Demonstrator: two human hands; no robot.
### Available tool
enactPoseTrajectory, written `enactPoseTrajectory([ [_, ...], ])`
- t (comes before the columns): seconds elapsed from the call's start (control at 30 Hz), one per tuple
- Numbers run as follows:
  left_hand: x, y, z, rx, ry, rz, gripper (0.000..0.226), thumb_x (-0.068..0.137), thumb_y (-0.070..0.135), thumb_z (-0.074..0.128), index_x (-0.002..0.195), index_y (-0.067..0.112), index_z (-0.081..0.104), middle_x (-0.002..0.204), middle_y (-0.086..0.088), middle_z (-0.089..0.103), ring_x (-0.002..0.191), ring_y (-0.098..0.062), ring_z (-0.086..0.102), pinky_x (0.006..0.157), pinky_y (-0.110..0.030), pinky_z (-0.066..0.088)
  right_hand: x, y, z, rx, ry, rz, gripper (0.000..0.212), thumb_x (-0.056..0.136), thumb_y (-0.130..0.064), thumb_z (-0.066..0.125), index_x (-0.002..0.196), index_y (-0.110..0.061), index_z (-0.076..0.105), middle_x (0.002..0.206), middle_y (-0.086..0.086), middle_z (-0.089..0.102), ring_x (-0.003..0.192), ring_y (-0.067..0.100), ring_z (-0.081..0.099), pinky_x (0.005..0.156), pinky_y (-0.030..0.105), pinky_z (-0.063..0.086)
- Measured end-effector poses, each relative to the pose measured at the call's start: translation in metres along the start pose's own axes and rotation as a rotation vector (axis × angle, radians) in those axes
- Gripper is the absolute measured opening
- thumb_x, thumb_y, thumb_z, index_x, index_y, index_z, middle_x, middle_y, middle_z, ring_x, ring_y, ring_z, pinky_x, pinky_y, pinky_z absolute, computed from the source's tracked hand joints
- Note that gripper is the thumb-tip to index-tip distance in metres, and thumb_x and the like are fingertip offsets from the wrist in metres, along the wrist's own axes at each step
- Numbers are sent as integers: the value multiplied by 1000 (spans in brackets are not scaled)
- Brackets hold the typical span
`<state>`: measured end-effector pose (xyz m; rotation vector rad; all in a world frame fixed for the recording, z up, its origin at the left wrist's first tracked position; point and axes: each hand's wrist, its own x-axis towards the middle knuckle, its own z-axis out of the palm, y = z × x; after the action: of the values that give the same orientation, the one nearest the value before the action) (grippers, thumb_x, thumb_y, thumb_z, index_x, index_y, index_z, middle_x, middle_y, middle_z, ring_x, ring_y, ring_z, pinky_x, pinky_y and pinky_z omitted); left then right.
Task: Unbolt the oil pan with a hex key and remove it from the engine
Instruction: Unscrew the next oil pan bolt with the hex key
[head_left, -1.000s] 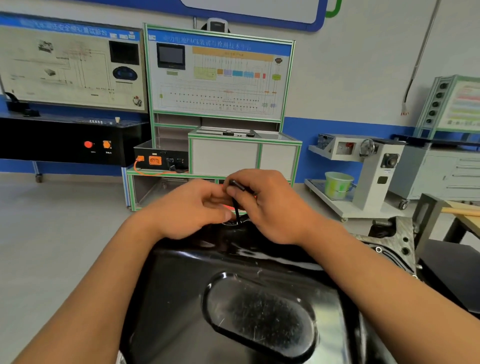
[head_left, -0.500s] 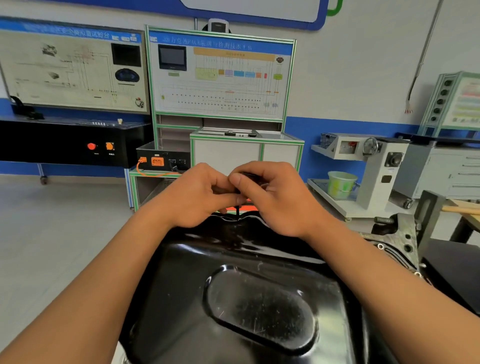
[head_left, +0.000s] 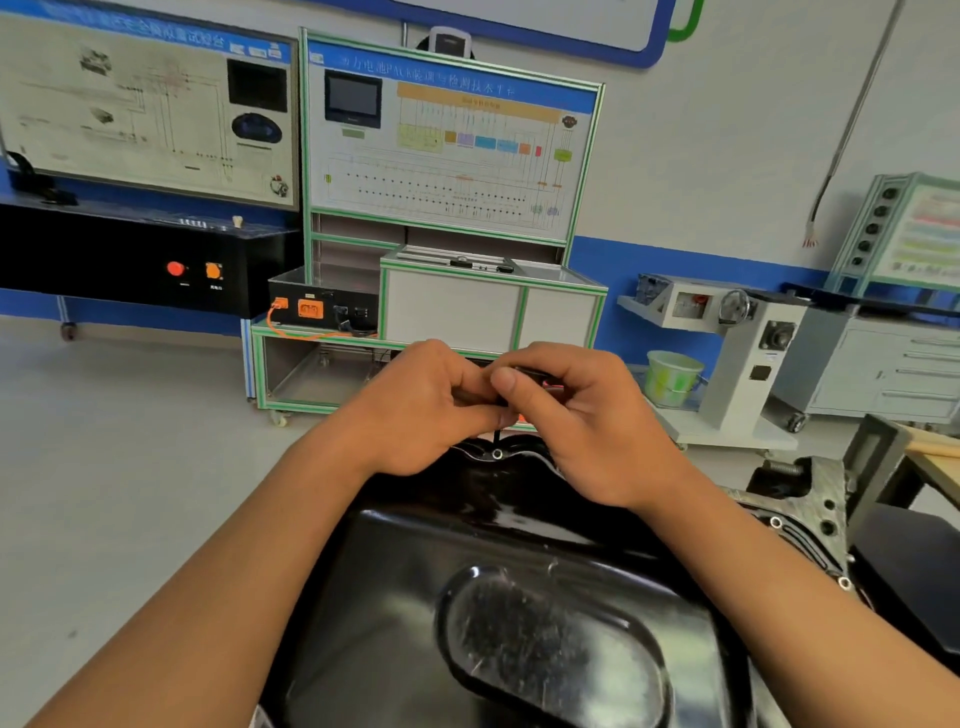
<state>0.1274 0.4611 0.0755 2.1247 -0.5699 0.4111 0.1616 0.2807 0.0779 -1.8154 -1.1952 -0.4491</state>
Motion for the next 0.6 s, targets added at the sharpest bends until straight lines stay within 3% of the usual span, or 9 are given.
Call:
enactPoseTrajectory([
  [0.1,1,-2,-1,-2,-17,-6,12,87,14,74,96,19,80,87,3,78,90,-19,74,90,-44,56,0,1,1,7,9,19,16,100,-15,59,99,-13,76,91,-3,75,86,13,70,77,29,56],
  [0.3,5,-4,1,-14,-71,15,21,87,16,75,90,37,76,86,16,77,86,0,72,83,-21,53,-1,2,0,102,-8,62,21,100,-14,57,99,-2,74,86,9,73,80,25,68,76,46,55],
  [0.33,4,-5,0,-8,-76,22,23,87,15,75,90,38,76,86,17,76,87,1,71,83,-18,53,-1,1,0,131,-15,72,21,101,-13,57,97,-2,74,83,7,73,76,23,67,71,43,55],
  [0.43,3,-6,0,7,-74,39,21,87,14,75,91,34,77,86,18,76,86,2,71,82,-12,51,-1,0,0,243,-54,142,26,102,-15,53,87,-4,73,65,-9,65,59,2,56,60,15,46],
  [0.53,2,-8,-1,6,-71,28,19,85,15,77,84,34,78,81,15,76,79,0,71,79,-14,52,6,0,1,340,-80,264,59,98,-35,50,83,21,60,53,6,47,49,8,41,54,14,38],
  [0.6,4,-10,-1,38,-59,7,19,82,19,79,72,34,77,70,9,74,64,-7,67,71,-22,54,11,-3,3,404,-107,360,72,93,-45,49,82,26,54,46,1,38,43,10,32,47,15,33],
])
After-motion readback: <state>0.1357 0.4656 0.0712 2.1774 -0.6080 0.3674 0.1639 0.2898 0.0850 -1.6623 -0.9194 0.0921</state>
